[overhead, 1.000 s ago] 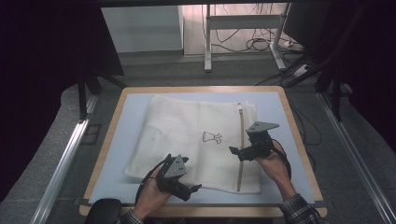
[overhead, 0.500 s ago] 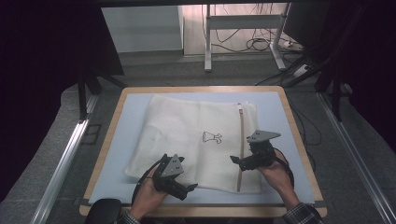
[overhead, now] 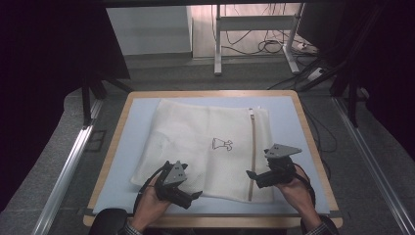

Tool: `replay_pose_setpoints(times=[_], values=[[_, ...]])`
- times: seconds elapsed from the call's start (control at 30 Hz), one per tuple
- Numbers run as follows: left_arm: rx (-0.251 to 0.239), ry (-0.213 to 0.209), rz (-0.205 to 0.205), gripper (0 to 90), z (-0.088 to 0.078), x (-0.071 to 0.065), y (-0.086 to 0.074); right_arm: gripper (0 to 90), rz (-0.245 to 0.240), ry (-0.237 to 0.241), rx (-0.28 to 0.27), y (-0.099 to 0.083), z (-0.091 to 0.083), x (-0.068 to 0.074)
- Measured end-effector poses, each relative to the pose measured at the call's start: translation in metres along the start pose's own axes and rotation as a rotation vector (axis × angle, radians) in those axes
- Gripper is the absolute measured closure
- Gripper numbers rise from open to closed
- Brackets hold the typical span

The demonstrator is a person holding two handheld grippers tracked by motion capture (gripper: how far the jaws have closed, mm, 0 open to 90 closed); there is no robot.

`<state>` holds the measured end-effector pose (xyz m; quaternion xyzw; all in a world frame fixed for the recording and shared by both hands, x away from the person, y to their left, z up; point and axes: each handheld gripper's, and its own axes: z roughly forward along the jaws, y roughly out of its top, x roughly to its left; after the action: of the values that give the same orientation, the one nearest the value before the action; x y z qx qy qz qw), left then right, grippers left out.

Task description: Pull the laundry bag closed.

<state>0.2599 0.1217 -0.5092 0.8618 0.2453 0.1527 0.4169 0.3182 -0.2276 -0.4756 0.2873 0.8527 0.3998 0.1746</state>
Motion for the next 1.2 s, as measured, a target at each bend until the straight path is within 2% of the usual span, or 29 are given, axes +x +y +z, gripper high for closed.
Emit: replay_pose_setpoints(times=[0.37, 0.83, 1.1, 1.2], values=[[-0.003, 0.02, -0.008, 0.4, -0.008, 0.004, -0.004, 0.0, -0.022, -0.027, -0.019, -0.01, -0.019, 0.006], [-0.011, 0.04, -0.035, 0.0, -0.022, 0.011, -0.011, 0.0, -0.006, -0.061, -0.042, -0.025, -0.041, 0.011], [-0.051, 0.05, -0.073, 0.0, -0.033, 0.016, -0.018, 0.0, 0.005, -0.082, -0.052, -0.033, -0.053, 0.013], [-0.054, 0.056, -0.075, 0.0, -0.036, 0.017, -0.02, 0.0, 0.011, -0.086, -0.045, -0.037, -0.057, 0.013]])
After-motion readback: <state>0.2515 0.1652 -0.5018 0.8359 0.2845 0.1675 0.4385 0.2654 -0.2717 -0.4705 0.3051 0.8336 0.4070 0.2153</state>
